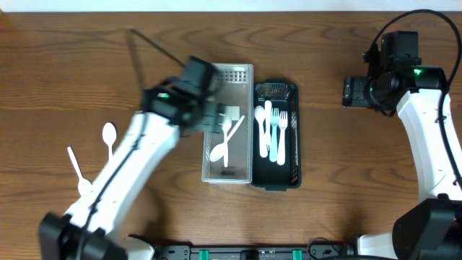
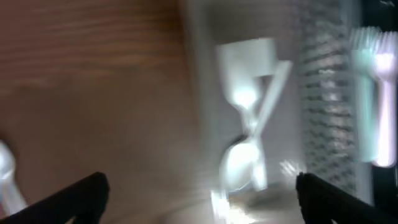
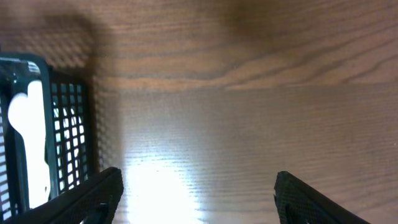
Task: Pack container
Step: 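Lift the spoon over and drop it into the white basket, then return the open left gripper above the remaining spoons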
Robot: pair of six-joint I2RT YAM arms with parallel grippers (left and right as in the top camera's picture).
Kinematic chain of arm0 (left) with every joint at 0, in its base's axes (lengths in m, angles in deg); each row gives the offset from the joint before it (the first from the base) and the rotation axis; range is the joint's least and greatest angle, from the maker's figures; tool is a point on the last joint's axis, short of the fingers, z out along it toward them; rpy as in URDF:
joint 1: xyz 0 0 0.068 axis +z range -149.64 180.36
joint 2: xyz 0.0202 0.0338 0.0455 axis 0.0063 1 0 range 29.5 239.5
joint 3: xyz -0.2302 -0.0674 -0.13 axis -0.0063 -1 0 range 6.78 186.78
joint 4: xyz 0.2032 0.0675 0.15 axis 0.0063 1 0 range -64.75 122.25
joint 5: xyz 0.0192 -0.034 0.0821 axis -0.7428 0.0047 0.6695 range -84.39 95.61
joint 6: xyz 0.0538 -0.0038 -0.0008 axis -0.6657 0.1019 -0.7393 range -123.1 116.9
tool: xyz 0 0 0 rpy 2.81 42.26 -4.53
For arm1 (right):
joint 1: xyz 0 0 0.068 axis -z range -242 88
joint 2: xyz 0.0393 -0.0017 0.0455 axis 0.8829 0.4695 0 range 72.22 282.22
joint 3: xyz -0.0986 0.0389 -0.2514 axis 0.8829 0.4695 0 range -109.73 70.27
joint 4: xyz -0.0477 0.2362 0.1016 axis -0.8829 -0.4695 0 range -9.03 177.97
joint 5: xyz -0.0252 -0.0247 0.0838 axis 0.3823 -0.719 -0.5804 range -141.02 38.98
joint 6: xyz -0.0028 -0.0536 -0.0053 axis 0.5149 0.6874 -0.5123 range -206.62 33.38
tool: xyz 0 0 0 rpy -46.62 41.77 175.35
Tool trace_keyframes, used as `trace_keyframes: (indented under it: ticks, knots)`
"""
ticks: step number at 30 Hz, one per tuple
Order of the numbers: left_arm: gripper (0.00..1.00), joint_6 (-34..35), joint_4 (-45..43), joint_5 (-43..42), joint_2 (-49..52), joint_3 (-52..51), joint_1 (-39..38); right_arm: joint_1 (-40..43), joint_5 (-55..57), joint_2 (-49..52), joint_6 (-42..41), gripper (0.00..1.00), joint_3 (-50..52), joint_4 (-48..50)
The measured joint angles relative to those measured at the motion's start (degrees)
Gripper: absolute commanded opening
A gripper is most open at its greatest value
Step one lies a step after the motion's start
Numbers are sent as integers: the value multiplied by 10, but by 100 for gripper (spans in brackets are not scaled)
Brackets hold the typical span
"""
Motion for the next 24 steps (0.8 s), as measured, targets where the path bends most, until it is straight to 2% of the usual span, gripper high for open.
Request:
trace_keyframes:
  ticks: [5, 9, 11, 15, 24]
  knots:
    - [98, -24, 47, 13, -32, 2, 153, 0, 0, 0, 0, 82, 2, -4]
    - [98, -36, 46, 7, -24, 2, 287, 0, 0, 0, 1, 82, 7, -4]
    - [98, -41, 43, 5, -13, 2, 329, 0, 0, 0, 2, 82, 7, -4]
    - [98, -60, 28, 1, 40, 1, 392, 0, 0, 0, 2, 82, 8, -4]
    - [98, -82, 10, -10, 176, 0, 442, 0, 0, 0, 2, 82, 8, -8]
